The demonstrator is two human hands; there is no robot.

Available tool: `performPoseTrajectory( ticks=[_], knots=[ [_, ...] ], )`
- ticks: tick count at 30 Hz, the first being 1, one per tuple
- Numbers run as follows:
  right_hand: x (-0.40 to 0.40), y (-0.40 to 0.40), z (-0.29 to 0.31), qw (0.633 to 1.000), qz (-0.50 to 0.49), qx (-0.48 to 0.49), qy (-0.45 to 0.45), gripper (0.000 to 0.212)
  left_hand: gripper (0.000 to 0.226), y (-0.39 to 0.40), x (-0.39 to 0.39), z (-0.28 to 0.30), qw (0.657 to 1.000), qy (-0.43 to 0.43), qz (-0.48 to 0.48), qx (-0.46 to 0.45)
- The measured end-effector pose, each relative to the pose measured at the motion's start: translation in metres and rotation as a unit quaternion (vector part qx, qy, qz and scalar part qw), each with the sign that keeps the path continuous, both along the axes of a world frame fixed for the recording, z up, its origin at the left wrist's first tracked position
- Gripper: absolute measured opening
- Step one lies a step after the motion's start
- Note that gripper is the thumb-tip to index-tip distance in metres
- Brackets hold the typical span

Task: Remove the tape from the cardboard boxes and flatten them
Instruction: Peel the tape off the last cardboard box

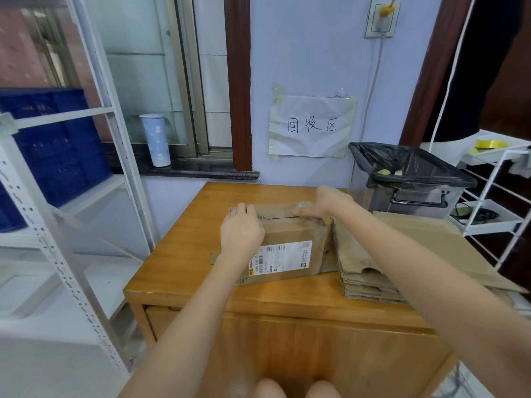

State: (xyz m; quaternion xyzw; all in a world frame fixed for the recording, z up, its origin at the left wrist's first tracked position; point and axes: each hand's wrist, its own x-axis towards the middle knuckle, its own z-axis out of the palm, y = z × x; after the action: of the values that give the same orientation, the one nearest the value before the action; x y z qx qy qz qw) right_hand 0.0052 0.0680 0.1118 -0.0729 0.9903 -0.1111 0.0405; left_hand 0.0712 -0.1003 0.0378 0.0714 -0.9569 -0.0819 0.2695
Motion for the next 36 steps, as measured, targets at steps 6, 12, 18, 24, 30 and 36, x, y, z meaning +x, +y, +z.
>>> performPoseTrajectory(
  ticks=[6, 12, 18, 24, 30, 36],
  knots=[
    [0.0, -0.007, -0.002, 0.997, -0.02, -0.054, -0.054, 0.035, 0.029, 0.002, 0.0, 0.0, 1.0, 0.001, -0.011, 0.003],
    [-0.002, -0.001, -0.006, 0.985, -0.052, -0.139, -0.083, 0.031, 0.029, 0.003, 0.002, -0.002, 1.0, -0.001, -0.002, 0.012],
    [-0.009, 0.001, -0.004, 0.982, -0.055, -0.158, -0.084, 0.005, 0.026, 0.001, 0.0, -0.002, 1.0, 0.013, -0.009, 0.012],
    [-0.008, 0.001, -0.006, 0.992, -0.055, -0.112, -0.015, 0.004, 0.025, -0.005, -0.005, -0.001, 0.999, 0.022, -0.018, 0.014],
    [0.004, 0.001, -0.018, 0.982, -0.027, -0.187, -0.01, 0.02, 0.029, -0.027, -0.014, 0.015, 0.995, -0.075, -0.053, 0.044],
    [0.022, -0.012, -0.018, 0.932, 0.082, -0.291, -0.199, 0.059, 0.026, -0.045, -0.025, 0.038, 0.986, -0.154, 0.053, -0.013]
  ],
)
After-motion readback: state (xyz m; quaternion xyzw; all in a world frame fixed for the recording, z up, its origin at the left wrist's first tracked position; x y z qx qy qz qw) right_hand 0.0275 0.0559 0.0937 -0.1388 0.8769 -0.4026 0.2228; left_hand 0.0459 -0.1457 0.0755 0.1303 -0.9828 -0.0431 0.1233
